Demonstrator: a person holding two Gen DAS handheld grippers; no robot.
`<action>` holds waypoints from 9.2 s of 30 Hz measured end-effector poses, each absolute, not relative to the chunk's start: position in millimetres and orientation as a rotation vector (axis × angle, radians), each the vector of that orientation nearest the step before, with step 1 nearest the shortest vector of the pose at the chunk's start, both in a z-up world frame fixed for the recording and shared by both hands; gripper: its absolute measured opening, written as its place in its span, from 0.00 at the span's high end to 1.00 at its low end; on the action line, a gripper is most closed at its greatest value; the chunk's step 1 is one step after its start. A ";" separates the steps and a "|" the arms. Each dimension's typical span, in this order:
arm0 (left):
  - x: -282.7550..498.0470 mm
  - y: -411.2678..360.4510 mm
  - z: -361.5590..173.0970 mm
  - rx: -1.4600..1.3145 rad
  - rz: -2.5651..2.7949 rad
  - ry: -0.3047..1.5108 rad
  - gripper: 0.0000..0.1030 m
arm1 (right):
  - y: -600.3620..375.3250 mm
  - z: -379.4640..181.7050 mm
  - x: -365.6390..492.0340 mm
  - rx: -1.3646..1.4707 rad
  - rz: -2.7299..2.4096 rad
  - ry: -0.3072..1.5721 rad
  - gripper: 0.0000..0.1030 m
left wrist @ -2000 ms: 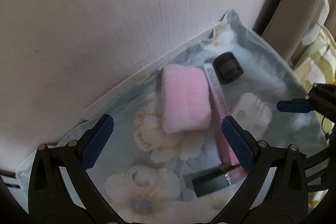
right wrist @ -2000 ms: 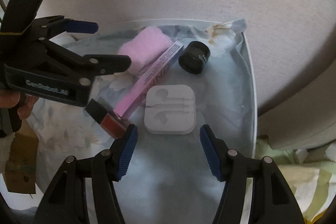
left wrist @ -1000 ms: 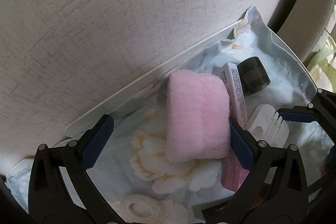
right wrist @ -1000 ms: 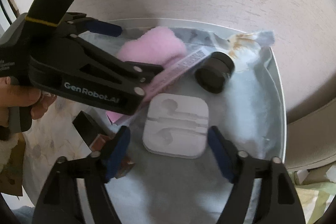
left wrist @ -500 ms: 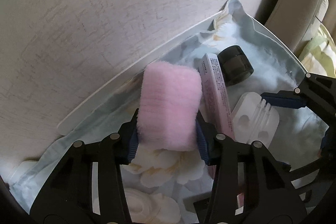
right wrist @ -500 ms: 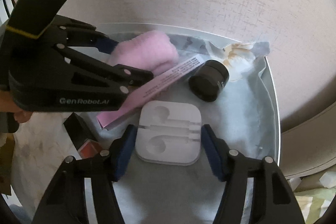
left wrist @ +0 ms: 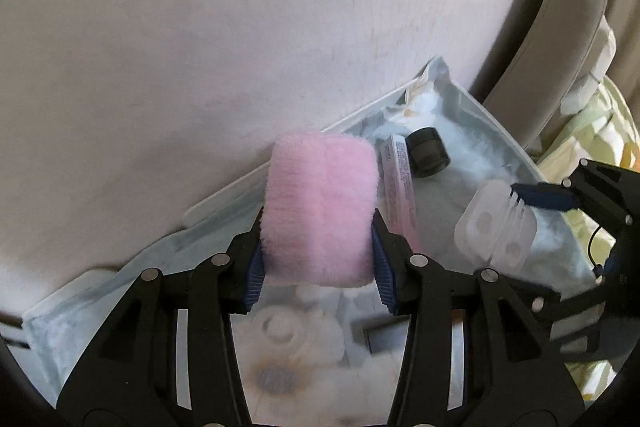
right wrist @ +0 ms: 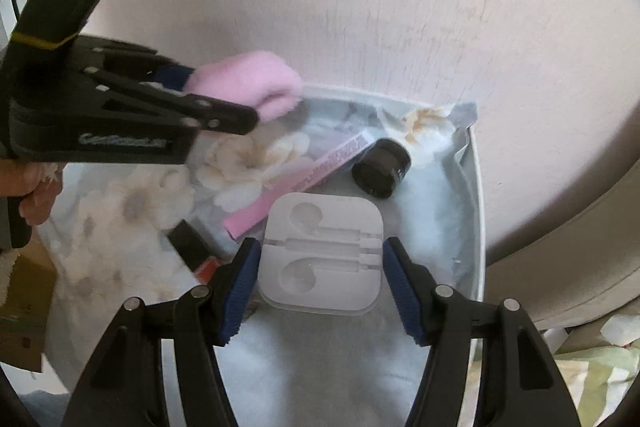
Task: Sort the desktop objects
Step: 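Grasp the second pink hair tie with the left tool while the right tool grasps the white earphone case, then carry the hair tie and earphone case over the box and release both, then move both open tools back toward the sheet, then grasp the clear tape roll with the left tool while the right tool grasps the pink lip gloss box, then carry the tape roll and lip gloss box over the box and release both, then move both open tools back to the remaining items on the sheet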
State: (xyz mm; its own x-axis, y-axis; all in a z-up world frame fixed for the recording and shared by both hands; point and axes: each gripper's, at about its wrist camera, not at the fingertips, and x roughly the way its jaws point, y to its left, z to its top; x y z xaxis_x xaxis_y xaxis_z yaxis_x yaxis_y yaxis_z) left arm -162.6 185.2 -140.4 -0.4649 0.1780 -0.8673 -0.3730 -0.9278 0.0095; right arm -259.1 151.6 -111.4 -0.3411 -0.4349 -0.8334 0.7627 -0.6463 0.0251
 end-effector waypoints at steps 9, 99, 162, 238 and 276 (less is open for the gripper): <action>-155.5 126.2 -45.5 -1.342 2.553 0.213 0.59 | 159.8 -28.8 -250.5 1.082 -1.985 0.428 0.43; -62.3 54.5 -19.0 -1.330 2.471 0.210 0.00 | 169.6 -0.2 -181.9 1.437 -1.909 0.082 0.01; -176.4 93.8 -179.4 -1.532 2.226 0.391 0.61 | 142.9 -129.3 -301.5 1.540 -2.050 0.180 0.86; 119.8 -115.2 -78.8 -1.875 2.759 0.123 0.00 | -30.8 -63.0 18.9 1.245 -0.974 0.895 0.01; -111.1 197.6 -125.3 -1.622 2.446 0.227 0.00 | 165.8 -55.5 -336.4 1.158 -1.475 1.018 0.01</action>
